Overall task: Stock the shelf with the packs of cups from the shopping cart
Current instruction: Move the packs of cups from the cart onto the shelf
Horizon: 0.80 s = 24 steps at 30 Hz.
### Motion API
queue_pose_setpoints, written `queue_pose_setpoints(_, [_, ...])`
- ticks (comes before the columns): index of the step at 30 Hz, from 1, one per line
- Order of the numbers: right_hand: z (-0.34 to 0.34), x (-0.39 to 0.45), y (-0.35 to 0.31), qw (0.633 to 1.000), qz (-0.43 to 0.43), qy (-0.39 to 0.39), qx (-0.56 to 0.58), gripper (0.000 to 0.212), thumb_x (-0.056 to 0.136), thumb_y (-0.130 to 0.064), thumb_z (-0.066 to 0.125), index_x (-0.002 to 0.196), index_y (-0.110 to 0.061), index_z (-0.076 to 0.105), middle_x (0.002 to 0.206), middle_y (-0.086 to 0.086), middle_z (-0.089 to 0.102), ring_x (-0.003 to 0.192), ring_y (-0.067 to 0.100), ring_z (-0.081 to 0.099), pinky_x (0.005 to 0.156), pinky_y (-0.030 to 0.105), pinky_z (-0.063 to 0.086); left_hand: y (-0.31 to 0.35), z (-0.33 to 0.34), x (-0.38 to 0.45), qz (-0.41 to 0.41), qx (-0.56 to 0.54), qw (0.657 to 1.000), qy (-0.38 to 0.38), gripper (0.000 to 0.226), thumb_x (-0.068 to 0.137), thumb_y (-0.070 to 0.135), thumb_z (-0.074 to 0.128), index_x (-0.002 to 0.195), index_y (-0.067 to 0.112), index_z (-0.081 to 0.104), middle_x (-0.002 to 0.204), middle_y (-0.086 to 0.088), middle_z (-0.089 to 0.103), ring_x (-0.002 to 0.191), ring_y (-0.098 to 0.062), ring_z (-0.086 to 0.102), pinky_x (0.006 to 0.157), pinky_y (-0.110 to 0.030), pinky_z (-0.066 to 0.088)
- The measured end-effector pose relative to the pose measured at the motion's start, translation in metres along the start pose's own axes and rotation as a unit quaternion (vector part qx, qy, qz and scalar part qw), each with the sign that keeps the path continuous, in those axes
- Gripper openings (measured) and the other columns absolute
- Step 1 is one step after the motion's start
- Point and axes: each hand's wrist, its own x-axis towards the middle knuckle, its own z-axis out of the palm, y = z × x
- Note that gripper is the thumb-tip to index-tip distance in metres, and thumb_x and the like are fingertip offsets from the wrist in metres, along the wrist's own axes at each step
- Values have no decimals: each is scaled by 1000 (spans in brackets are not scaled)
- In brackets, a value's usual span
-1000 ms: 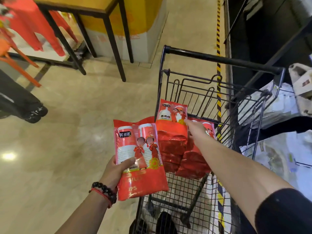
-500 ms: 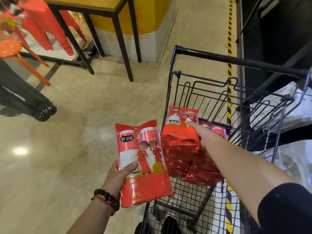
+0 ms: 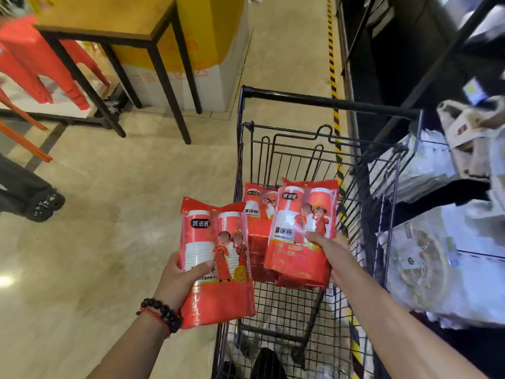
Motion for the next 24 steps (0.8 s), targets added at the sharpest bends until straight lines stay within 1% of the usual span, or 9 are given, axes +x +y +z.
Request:
queue_pose_setpoints(4, [-41,-59,9,998,-51,42,-20,66,55,-28,92,109,-33,55,86,-8,78,73,17,77,52,32,59,4,12,-12,22,38,999,-30,98,38,47,93,123,14,56,111,-13,73,91,-32,74,81,-55,59])
queue_pose_setpoints(7, [-60,-100,23,993,-80,76,-43,57,61,-21,93,104,-34,57,88,-5,77,75,16,77,57,36,62,0,24,-24,37,56,996,-57,97,37,48,92,121,18,55,108,-8,73,86,-26,75,68,-41,60])
queue_pose_setpoints(9, [-67,-131,34,988,-122,84,-39,46,60,-16,91,95,-35,67,84,-8,78,73,12,76,55,27,60,-2,30,-33,58,68,993,-79,90,38,48,90,116,19,57,105,-7,74,84,-23,75,62,-34,58])
queue_pose_setpoints(11, [-71,-162,47,980,-167,93,-45,46,57,-16,86,85,-49,72,82,-15,78,71,7,75,56,19,56,-5,34,-41,82,83,988,-104,87,38,47,88,114,19,57,104,-7,73,84,-21,75,62,-31,57])
queue_pose_setpoints(12, [-73,-177,55,976,-183,105,-47,46,57,-16,85,84,-51,72,83,-13,78,73,6,75,58,19,56,-7,35,-45,93,90,985,-118,87,38,47,88,114,18,57,105,-7,73,85,-21,74,63,-30,57])
queue_pose_setpoints(16, [-82,-236,100,963,-212,166,-7,43,56,-17,87,96,-27,73,96,3,79,88,21,76,74,36,61,-18,29,-63,130,128,965,-189,92,37,49,87,118,17,55,107,-5,72,86,-15,73,63,-24,56])
queue_pose_setpoints(19, [-81,-286,137,951,-227,207,36,45,52,-25,88,94,-34,74,96,2,79,86,20,76,70,33,61,-25,23,-80,140,138,948,-250,86,39,48,89,114,25,55,107,-2,72,83,-9,74,60,-19,56])
queue_pose_setpoints(22, [-83,-331,173,938,-235,246,66,52,57,-17,87,106,-17,71,104,13,77,95,33,74,82,49,59,-29,22,-101,148,154,925,-315,89,41,45,90,120,21,56,112,-5,73,91,-17,74,67,-28,59])
queue_pose_setpoints(24, [-86,-361,196,928,-237,276,84,52,58,-12,85,107,-15,69,105,12,77,93,29,73,84,45,57,-31,25,-118,151,165,911,-345,89,41,45,90,120,23,56,115,-6,72,97,-24,72,78,-40,58])
